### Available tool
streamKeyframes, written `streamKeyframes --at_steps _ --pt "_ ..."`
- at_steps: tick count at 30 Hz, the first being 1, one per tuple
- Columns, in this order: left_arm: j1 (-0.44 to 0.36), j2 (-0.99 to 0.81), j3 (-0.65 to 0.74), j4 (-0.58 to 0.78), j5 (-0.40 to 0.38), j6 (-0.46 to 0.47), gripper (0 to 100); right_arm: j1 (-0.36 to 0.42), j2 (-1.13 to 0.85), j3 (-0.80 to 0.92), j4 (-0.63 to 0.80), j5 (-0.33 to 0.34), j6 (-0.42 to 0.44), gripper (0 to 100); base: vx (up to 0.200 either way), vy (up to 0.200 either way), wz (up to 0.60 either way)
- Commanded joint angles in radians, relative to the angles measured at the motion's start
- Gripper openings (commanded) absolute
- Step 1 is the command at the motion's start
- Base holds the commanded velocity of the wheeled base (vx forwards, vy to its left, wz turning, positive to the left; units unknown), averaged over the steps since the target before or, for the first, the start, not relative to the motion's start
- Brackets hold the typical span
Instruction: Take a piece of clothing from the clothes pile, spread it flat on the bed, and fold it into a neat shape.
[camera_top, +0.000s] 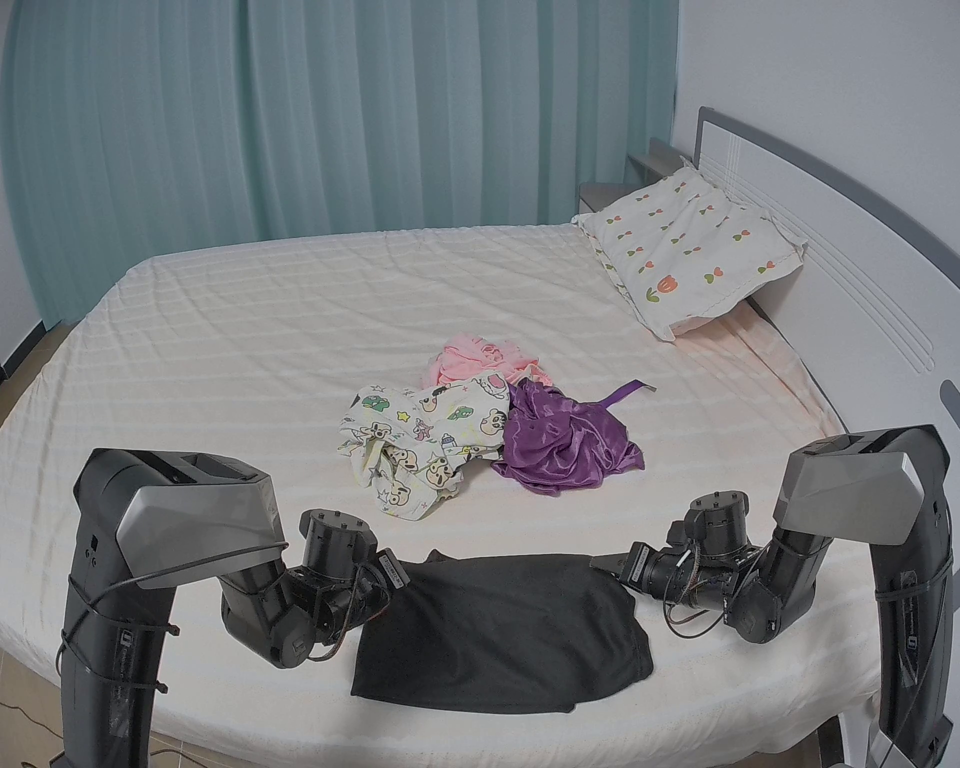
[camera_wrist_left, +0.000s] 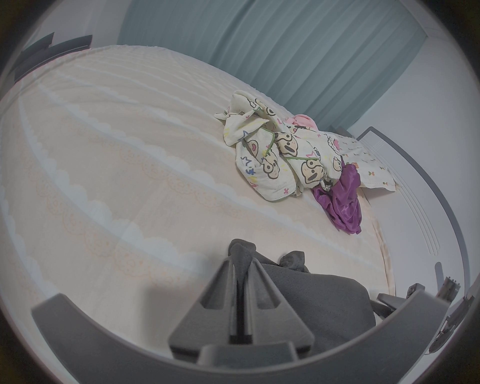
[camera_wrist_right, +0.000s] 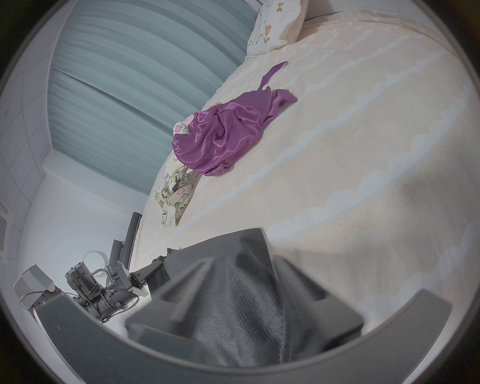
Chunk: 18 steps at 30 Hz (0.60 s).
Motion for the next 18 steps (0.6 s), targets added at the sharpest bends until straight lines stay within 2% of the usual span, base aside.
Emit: streamKeyframes --at_steps 1,18 --pt "0.0 -0.002 0.003 0.0 0.0 0.0 0 0.0 0.0 0.0 0.0 0.0 0.001 0 0.0 0.0 0.0" --pt "0.005 -0.002 0.011 0.0 0.002 0.001 0 -0.033 -0.011 -0.001 -0.003 -0.001 0.001 0 0.0 0.0 0.0"
